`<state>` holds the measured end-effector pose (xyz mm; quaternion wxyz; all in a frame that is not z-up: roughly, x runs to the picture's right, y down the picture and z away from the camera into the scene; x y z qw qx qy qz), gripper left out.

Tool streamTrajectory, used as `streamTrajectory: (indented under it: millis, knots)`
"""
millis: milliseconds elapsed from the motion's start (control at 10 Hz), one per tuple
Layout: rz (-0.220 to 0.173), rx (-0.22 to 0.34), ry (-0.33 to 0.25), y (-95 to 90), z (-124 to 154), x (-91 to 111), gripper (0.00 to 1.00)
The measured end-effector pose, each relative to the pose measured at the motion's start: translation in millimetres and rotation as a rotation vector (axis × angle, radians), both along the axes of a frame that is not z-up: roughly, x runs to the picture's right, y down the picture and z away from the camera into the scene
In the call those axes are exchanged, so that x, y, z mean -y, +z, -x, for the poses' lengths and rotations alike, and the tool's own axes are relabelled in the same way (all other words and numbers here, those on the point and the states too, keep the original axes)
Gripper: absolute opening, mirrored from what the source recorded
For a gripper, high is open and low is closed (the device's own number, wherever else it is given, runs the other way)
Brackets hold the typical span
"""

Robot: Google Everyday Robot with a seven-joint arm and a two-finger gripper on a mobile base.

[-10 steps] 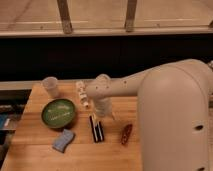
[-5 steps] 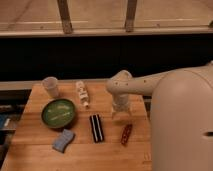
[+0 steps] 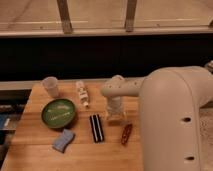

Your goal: Push the eraser across the table

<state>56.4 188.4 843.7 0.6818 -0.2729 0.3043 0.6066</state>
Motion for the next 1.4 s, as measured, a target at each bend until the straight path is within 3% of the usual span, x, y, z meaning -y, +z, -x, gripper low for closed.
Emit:
streamTrajectory:
  millis: [500, 1100, 1400]
  knots:
    - [0.035, 0.122, -0.057, -20.5, 54, -21, 0.64]
    - [0.035, 0.285, -0.062, -55.3, 110, -29, 0.64]
    - [0.039, 0.319, -0.051, -58.1, 119, -32, 0.64]
